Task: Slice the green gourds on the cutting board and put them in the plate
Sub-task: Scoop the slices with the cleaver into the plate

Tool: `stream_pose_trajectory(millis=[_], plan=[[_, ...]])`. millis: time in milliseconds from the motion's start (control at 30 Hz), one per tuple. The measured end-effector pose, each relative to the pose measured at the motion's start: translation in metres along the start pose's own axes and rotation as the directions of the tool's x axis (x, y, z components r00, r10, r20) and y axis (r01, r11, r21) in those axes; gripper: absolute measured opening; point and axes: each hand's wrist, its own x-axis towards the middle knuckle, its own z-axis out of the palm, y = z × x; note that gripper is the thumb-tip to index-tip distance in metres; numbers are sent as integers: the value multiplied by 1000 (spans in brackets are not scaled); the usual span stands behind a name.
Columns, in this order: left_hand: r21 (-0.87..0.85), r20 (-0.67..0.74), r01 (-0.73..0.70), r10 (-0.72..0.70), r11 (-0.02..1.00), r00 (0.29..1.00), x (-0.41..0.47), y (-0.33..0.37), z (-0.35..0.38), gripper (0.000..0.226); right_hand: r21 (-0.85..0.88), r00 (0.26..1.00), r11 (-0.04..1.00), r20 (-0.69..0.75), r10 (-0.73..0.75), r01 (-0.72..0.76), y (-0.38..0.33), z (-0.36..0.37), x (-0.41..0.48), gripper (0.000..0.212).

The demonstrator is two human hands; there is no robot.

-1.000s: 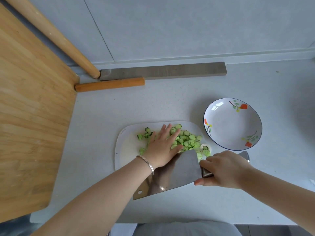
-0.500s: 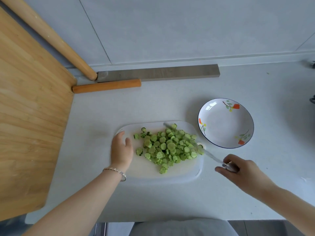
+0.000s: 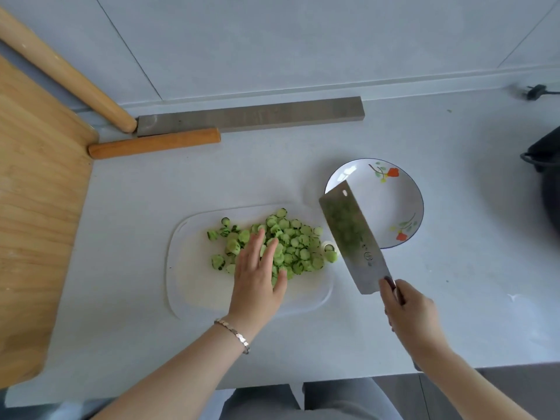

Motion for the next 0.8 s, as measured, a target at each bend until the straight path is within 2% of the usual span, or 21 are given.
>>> stream_pose_trajectory(millis=[167, 533, 667, 800], plan=[[12, -29, 59, -59, 998, 998, -4, 2, 2, 53, -152, 995, 984, 13, -95, 95, -9, 4, -5, 43], [38, -24, 151, -150, 988, 988, -2, -9, -1, 62, 71, 989, 995, 135, 56, -66, -11, 17, 0, 43], [52, -13, 140, -140, 989, 990, -3, -10, 1, 70, 101, 993, 993, 104, 58, -69, -8, 16, -1, 45], [55, 33, 129, -131, 990, 991, -4, -6, 8, 74, 117, 990, 990, 132, 57, -73, -4, 15, -1, 43]])
